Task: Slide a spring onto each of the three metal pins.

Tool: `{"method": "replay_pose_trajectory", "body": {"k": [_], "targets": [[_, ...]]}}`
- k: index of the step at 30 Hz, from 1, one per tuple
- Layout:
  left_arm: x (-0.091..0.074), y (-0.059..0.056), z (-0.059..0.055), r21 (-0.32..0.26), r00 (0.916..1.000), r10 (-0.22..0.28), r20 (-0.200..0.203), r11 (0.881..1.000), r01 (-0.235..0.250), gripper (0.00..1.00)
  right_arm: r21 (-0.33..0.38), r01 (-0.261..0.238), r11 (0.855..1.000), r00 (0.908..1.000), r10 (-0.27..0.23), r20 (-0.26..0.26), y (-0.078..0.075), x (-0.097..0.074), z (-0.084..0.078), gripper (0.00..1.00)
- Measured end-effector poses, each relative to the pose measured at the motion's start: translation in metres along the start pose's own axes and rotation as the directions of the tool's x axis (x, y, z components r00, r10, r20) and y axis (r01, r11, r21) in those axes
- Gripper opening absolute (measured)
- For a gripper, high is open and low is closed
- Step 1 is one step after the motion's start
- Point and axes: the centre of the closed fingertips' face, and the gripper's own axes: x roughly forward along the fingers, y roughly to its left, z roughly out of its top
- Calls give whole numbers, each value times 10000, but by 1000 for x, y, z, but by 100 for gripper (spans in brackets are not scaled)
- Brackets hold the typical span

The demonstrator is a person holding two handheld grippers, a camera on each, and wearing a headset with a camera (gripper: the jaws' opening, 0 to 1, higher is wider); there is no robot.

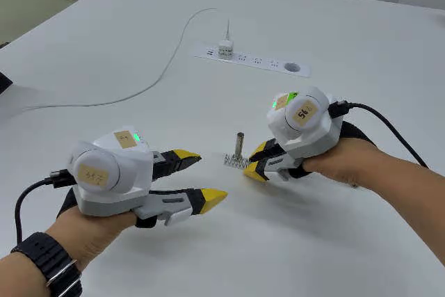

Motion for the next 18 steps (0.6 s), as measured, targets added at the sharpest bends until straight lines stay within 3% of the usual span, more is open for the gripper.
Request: {"method": "replay_pose_trajectory", "body": {"k": [18], "targets": [[-1, 1, -1, -44, 10000, 52, -11, 10000, -52, 45, 719, -329, 9969, 9995, 329, 16, 0, 2, 0, 13]]}}
